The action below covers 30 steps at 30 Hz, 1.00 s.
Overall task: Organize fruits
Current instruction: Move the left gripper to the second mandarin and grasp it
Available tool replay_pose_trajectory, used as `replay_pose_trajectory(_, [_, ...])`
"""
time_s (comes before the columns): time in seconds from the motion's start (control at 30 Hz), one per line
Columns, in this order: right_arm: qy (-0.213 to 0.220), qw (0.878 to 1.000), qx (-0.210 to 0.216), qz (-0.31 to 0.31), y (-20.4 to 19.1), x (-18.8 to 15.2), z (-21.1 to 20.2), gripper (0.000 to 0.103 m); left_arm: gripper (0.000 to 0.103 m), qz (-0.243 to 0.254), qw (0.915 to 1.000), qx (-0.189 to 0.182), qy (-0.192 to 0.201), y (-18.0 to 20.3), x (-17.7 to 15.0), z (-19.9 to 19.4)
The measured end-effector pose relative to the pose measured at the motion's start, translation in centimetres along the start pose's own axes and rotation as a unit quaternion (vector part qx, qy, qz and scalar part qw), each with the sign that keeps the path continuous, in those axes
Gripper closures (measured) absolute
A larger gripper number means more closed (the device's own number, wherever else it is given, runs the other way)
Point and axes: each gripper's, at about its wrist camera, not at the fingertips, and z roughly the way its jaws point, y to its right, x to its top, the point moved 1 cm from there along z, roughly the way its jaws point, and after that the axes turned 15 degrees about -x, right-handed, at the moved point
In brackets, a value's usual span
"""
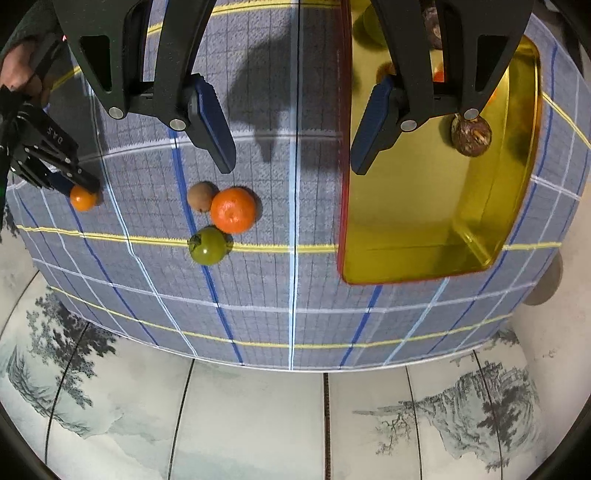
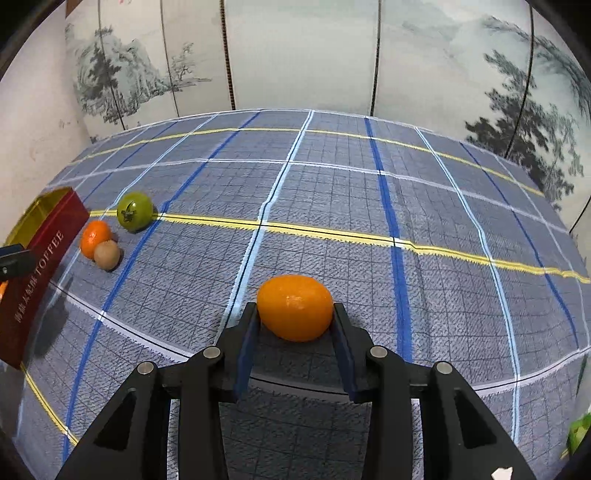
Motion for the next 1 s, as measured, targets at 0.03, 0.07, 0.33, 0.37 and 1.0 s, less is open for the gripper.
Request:
replay_pose_trajectory(0.03, [0.0,1.0,0.0,0.0,0.0,0.0,0.0,0.067,0.038,0.006,1.0,0.004,0.003,0.2,0.1,-0.1])
replay_pose_trajectory(0.07, [0.0,1.0,0.0,-0.001,0.0,0.0,0.0,0.067,0.038,0.01,0.9999,0.006,0.004,0.4,0.2,-0.1])
replay_pose_trajectory(0.33, [-0.001,1.0,0.007,0.002,0.1,-0.1,0.1,0.066,0.038,0.027,0.9995,-0.016,-0.002,1.7,1.5,0.5])
replay_pose_trajectory(0.37, [-0.001,1.0,0.007,0.003,0.1,-0.1,0.1,0.066,0.038,0.029,0.9994,-0.02,-0.003,1.8,1.8,0.6])
replay_pose_trajectory(1.0, [-0.002,1.0,0.022,0.019,0.8,-0.1,0.2,0.066,0.056,-0.022,0.9924,-0.07,-0.099,2.0,5.4,8.4])
